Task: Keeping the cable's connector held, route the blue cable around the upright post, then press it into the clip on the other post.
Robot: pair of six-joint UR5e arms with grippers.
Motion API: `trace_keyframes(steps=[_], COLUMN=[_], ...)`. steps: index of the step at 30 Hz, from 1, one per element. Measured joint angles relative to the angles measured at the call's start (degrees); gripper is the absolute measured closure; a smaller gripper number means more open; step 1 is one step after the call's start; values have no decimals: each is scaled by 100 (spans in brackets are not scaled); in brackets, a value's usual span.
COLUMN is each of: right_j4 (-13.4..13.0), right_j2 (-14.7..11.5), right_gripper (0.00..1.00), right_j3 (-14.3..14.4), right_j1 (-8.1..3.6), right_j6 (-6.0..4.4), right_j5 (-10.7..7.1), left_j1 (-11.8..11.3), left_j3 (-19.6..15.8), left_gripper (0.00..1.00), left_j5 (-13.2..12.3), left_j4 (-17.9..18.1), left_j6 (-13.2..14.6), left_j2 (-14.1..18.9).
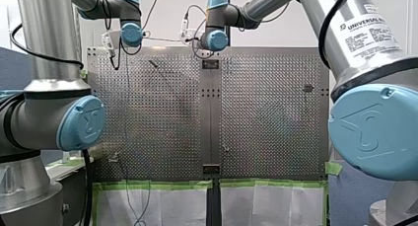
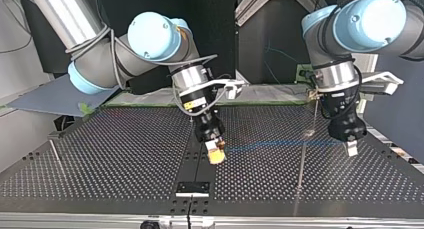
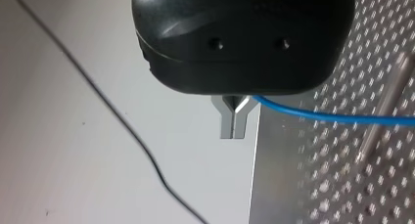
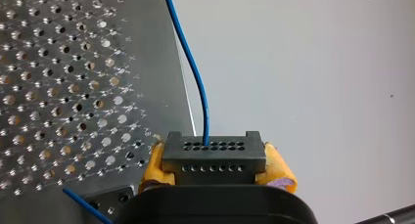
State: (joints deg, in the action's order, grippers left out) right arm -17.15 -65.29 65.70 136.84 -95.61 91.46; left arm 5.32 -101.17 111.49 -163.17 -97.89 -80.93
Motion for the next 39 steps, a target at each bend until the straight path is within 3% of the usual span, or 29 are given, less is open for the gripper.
trace_keyframes(steps=[6, 18, 31, 39], right_j4=[45, 74, 56, 50], right_j2=[106, 421, 568, 696], right_gripper=[100, 100, 100, 100], right_j3=[-185, -340, -350, -350], right_j1=[-2, -32, -163, -261], right_j6=[-3, -2, 27, 71], right_j5=[-4, -15, -73, -109], left_j1=[-260, -511, -784, -822], left_j3=[355, 1013, 1092, 1094], left_gripper=[100, 100, 100, 100], left_j5=[-208, -771, -1092, -1365], left_j4=[-182, -237, -234, -219], left_j6=[-10, -164, -306, -335], left_j2=[-279, -812, -1193, -1485])
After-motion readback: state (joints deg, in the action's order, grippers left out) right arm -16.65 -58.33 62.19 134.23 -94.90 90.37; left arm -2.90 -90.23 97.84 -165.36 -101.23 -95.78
